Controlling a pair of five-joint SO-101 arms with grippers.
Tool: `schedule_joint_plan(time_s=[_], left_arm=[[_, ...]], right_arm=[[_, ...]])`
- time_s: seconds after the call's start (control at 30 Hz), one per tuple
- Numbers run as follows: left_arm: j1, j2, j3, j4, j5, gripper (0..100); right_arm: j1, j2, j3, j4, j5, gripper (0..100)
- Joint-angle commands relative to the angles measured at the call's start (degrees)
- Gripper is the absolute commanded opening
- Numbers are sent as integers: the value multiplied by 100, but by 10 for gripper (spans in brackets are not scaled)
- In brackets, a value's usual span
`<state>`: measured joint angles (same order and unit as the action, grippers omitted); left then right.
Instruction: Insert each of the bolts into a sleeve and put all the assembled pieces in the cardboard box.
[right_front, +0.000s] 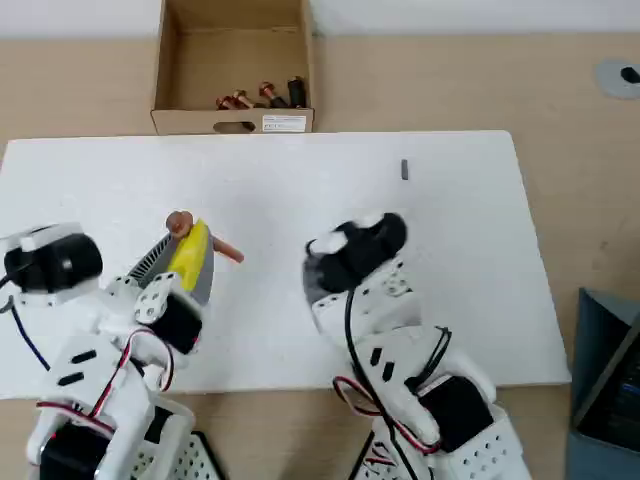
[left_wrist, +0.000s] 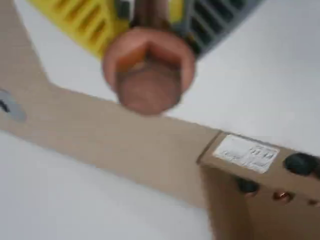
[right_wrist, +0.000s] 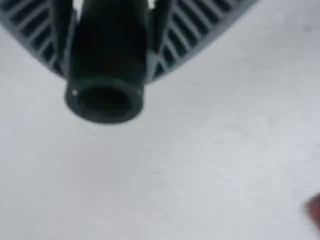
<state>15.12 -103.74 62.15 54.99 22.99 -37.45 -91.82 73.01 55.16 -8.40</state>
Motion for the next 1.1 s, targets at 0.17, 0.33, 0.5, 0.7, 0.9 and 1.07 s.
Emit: schedule_joint_plan(time_s=[0.17,0.33,0.5,0.7,0.9,1.07], left_arm=[[237,-84,-273,-642,105,2],[651,-84,-404,-686,105,2],[695,-84,-475,-677,97,2],[712,-75,-422,-431,97,2],[712,-75,-149,-308,79,2],[1064,-75,9,-316,79,2]], right_arm=[[-637,-813,418,-202,826,9],[-673,-1763,857,-202,1169,9],[-743,-2097,1015,-202,1222,9],[-760,-2132,998,-624,1266,9],[-769,-2141,971,-747,1512,9],[-769,-2141,927,-976,1802,9]])
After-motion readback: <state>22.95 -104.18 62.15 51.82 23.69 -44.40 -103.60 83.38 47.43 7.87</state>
